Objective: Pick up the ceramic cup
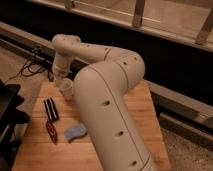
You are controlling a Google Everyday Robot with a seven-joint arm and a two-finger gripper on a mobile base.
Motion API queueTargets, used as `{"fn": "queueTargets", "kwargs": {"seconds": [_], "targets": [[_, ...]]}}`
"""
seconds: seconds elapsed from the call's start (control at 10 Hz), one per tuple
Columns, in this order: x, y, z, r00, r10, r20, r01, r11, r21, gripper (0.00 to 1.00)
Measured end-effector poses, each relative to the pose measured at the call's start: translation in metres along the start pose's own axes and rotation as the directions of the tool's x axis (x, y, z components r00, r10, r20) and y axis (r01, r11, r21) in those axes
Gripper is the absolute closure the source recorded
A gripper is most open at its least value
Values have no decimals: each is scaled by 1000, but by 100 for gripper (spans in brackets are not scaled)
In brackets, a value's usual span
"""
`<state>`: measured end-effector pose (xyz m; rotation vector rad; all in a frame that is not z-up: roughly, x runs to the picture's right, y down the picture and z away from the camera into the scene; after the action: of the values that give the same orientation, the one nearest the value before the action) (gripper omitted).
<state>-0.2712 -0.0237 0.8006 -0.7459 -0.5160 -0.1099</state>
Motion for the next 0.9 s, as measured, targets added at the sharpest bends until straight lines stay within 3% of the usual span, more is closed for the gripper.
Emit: {"fn": "queueTargets", "kwargs": {"seconds": [0.3,0.4,0.9], "targets": [[21,4,12,999,8,36,-8,1000,16,26],[24,5,17,999,9,39,-10,1000,22,21],[37,4,16,999,22,37,-24,998,61,20]]}}
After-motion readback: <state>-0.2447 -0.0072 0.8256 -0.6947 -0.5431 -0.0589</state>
